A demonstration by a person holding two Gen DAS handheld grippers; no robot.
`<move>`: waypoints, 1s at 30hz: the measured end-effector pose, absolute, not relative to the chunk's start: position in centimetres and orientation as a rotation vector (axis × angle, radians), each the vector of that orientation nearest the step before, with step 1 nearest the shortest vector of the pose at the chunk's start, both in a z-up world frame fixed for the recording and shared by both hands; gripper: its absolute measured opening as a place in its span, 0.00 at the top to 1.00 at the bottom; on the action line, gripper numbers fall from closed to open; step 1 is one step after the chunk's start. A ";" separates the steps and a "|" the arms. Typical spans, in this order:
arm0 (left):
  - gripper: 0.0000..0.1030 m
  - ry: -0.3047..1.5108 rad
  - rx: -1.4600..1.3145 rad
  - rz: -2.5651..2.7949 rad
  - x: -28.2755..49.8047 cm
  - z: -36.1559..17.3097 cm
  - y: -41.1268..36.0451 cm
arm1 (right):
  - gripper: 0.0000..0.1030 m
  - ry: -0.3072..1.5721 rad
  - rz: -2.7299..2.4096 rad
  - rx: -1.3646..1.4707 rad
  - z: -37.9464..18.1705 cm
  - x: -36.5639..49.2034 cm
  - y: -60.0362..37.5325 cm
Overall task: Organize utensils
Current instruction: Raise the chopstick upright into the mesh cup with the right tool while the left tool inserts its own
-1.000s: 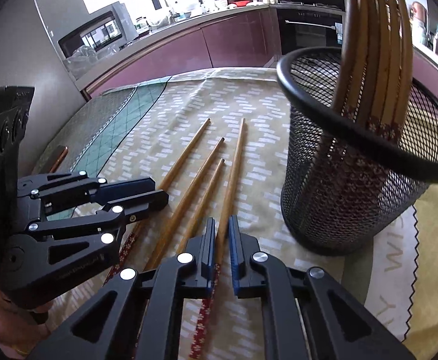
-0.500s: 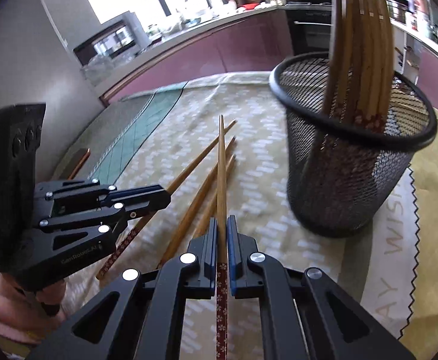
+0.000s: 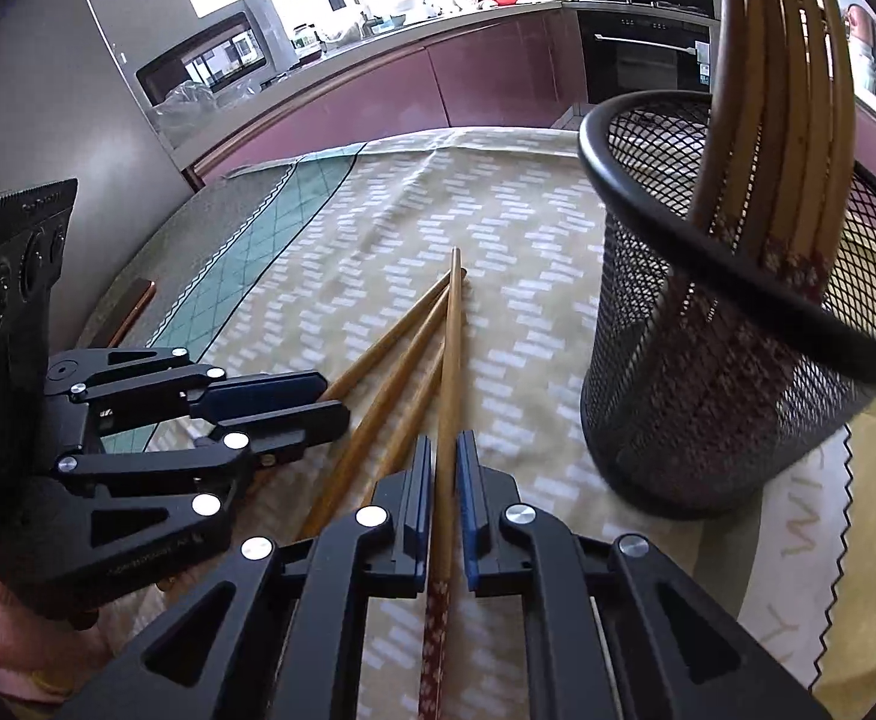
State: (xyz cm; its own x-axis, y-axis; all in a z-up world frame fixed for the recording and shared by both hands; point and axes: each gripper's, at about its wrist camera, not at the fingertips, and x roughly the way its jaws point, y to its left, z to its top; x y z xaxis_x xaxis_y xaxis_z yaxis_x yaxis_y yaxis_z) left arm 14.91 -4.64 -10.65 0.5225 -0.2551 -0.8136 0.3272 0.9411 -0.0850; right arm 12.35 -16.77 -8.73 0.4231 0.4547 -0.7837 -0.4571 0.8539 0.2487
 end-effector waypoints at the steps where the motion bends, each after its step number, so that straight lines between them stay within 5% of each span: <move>1: 0.84 0.959 0.086 -0.346 15.0 -10.6 -4.8 | 0.94 0.979 0.568 0.003 -8.7 12.4 -16.9; 3: 0.92 0.957 0.085 -0.336 15.1 -10.6 -4.8 | 0.94 0.978 0.568 0.011 -8.7 12.4 -17.2; 30: 0.93 0.695 -0.098 -0.569 11.9 1.9 -3.0 | 0.94 0.668 0.592 0.197 1.5 9.0 -25.4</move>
State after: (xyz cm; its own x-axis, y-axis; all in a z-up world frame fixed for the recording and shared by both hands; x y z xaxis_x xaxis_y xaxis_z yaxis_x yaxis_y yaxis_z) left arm 11.88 -2.95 1.86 0.6231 -0.5262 -0.5787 0.4628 0.8445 -0.2695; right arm 8.95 -25.39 1.50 0.6285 0.5746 -0.5242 -0.4519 0.8183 0.3552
